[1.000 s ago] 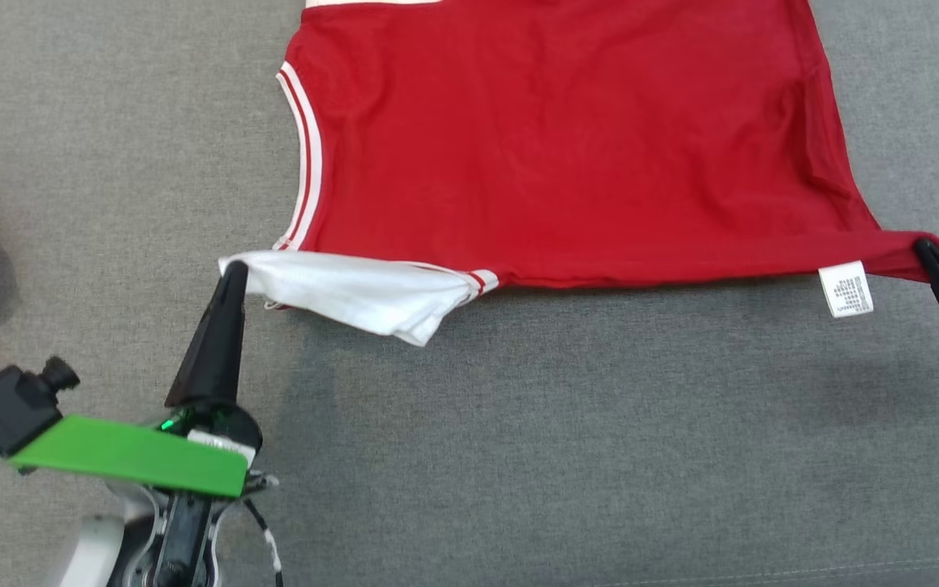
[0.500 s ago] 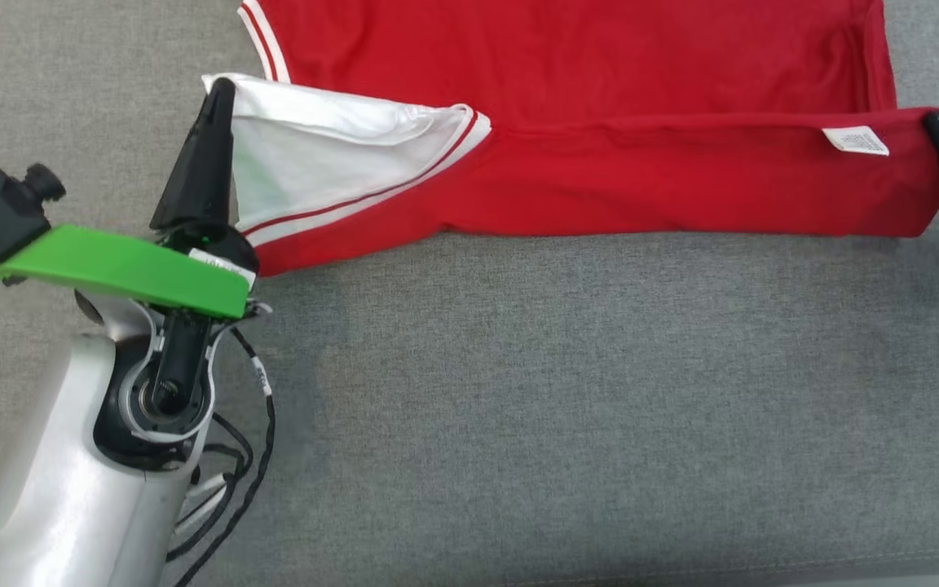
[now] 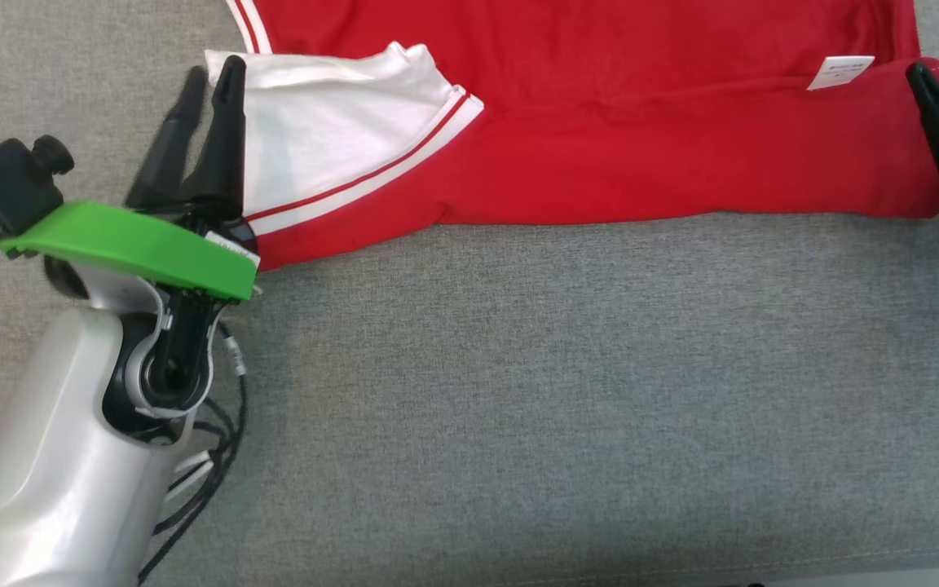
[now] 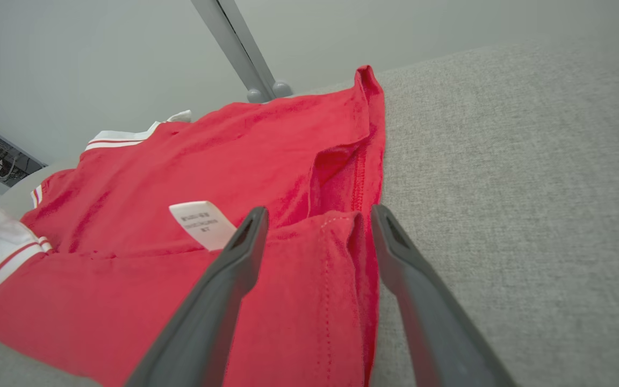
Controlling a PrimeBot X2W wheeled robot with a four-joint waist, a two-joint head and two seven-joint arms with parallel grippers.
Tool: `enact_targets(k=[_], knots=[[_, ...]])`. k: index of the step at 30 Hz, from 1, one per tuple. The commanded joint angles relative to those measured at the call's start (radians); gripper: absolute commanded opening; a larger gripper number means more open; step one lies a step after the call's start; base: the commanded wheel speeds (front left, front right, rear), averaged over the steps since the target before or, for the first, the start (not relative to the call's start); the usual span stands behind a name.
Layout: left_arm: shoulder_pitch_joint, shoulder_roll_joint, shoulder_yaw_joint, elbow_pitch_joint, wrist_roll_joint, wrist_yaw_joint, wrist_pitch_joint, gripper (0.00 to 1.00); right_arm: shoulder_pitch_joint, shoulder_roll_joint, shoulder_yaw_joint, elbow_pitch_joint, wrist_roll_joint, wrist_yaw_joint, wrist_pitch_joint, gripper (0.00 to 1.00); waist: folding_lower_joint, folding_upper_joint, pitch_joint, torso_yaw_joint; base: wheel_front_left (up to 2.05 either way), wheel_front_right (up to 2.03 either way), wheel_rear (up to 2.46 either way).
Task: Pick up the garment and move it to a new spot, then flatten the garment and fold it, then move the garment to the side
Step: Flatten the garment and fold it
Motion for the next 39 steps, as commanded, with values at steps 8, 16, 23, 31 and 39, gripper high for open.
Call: enact_targets(k=[8, 16, 23, 31, 39], knots=[[0.197, 0.079, -0.044, -0.066, 0.13, 0.09, -0.061, 1.0, 0.126, 0.073, -0.194, -0.025, -0.241, -0.001, -0.008, 1.0, 0.0, 0.0, -0.107, -0.038, 0.0, 0.0, 0.0], [0.305, 0.073, -0.082, 0.01, 0.118, 0.144, -0.024, 1.0, 0.281, 0.189, -0.305, -0.089, -0.343, -0.001, -0.008, 1.0, 0.0, 0.0, -0.182, -0.06, 0.0, 0.0, 0.0], [0.255, 0.037, -0.088, 0.151, 0.091, 0.113, -0.006, 1.0, 0.327, 0.228, -0.302, -0.108, -0.358, -0.001, -0.008, 1.0, 0.0, 0.0, -0.19, -0.08, 0.0, 0.0, 0.0], [0.192, 0.013, -0.106, 0.263, 0.081, 0.063, 0.008, 0.0, 0.332, 0.259, -0.283, -0.094, -0.334, -0.001, -0.009, 1.0, 0.0, 0.0, -0.157, -0.085, 0.0, 0.0, 0.0], [0.212, 0.033, -0.096, 0.252, 0.095, 0.036, -0.048, 0.0, 0.291, 0.29, -0.213, 0.068, -0.209, -0.001, 0.011, 1.0, 0.0, 0.0, -0.154, -0.062, 0.0, 0.0, 0.0]])
